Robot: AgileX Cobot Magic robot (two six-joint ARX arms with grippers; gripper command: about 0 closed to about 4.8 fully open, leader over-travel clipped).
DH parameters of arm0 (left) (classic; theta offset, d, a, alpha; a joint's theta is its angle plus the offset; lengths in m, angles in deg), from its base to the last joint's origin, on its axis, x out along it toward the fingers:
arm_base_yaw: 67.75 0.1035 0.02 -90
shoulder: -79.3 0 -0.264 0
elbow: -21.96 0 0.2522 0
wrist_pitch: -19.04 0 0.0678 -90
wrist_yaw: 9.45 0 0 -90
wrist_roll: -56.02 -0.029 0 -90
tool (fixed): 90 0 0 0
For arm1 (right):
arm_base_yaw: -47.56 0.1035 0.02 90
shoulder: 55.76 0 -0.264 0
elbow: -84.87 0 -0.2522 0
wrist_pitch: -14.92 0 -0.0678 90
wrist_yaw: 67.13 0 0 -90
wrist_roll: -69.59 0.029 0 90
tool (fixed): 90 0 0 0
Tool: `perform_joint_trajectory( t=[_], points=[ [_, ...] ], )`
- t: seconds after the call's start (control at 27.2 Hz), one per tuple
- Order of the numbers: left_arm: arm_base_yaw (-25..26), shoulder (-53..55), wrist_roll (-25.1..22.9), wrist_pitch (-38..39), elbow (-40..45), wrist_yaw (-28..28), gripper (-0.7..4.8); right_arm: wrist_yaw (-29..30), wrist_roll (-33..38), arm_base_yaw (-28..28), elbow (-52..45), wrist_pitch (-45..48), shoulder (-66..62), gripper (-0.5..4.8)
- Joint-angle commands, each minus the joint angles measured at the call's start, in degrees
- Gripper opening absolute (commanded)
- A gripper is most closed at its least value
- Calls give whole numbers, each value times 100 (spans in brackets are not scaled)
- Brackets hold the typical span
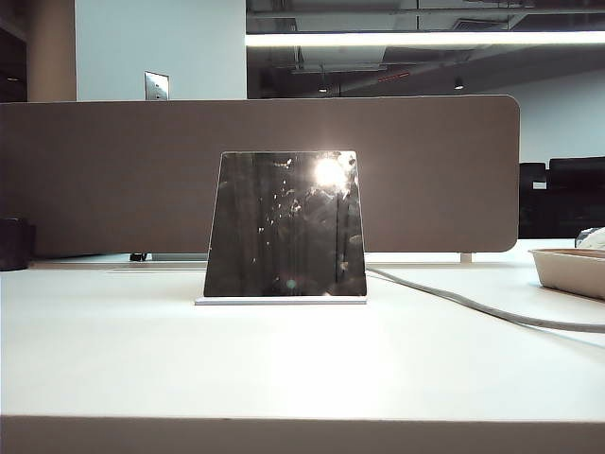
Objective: Push the base of the mirror on the table to move it forward for a short distance.
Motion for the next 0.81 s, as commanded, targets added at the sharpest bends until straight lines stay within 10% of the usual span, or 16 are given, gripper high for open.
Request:
perform_joint_trajectory(
  t=[0.04,0.81],
  points=[
    [4,4,-24,-66,-7,24,-1,1106,-780,-11,-160,490,-9,-5],
    [2,4,-24,-66,-7,24,-1,1412,-1134,-15,-748,1646,-9,-5]
  ],
)
